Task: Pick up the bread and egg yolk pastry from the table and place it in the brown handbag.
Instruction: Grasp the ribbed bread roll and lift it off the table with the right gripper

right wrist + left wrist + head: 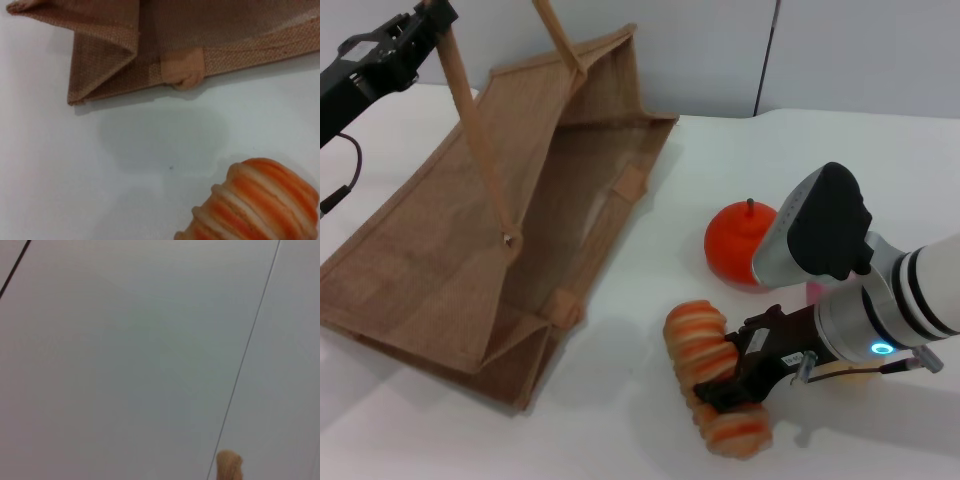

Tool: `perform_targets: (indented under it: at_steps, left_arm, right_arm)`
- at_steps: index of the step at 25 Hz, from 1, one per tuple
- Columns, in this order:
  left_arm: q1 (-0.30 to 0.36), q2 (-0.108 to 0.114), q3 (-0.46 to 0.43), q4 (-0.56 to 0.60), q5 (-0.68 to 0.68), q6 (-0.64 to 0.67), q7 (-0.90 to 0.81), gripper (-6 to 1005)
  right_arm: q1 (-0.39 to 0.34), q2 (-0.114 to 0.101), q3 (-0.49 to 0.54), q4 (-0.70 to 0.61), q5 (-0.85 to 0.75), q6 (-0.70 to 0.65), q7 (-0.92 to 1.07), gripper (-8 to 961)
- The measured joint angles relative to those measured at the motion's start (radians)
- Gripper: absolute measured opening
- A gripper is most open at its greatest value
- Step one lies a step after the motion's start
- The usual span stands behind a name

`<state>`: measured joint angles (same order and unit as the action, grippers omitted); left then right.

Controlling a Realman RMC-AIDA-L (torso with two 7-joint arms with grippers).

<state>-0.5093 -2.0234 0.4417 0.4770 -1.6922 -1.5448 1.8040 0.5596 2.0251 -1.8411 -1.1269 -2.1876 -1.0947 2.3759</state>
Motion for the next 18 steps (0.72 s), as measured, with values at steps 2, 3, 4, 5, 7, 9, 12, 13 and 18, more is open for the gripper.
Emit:
perform_targets:
  at_steps: [2,3,4,5,7,9,12,13,18]
  left_arm:
    - [0.000,0.000,0.000,0.000,0.000,0.000,0.000,120]
    - [0.000,0.000,0.000,0.000,0.000,0.000,0.000,120]
    - [0.000,0.000,0.000,0.000,0.000,0.000,0.000,120]
    - [0.000,0.000,0.000,0.000,0.000,0.000,0.000,120]
    - [0.000,-0.001,0.000,0.000,0.000,0.000,0.000,120]
    - [0.000,-0.001,0.000,0.000,0.000,0.000,0.000,121]
    - [0.000,-0.001,0.000,0.000,0.000,0.000,0.000,121]
    - [0.000,-0.001,0.000,0.000,0.000,0.000,0.000,121]
    - [0.000,-0.001,0.000,0.000,0.000,0.000,0.000,121]
  right_arm:
    - [0.002,0.000,0.000,0.000,0.002,-0.002,0.000,820]
    - [0.002,0.000,-0.001,0.000,0.003,-0.002,0.000,819]
    - [0.002,0.000,-0.001,-0.001,0.004,-0.002,0.000,818]
    - [0.002,0.000,-0.001,-0.002,0.004,-0.003,0.000,818]
    - [0.004,0.000,0.000,-0.002,0.006,-0.005,0.000,792]
    - [0.007,0.000,0.002,-0.002,0.006,-0.010,0.000,741]
    - [0.010,0.000,0.007,-0.002,0.007,-0.017,0.000,715]
    - [0.011,0.000,0.008,-0.003,0.007,-0.017,0.000,707]
    - [0.018,0.000,0.005,-0.004,0.008,-0.018,0.000,660]
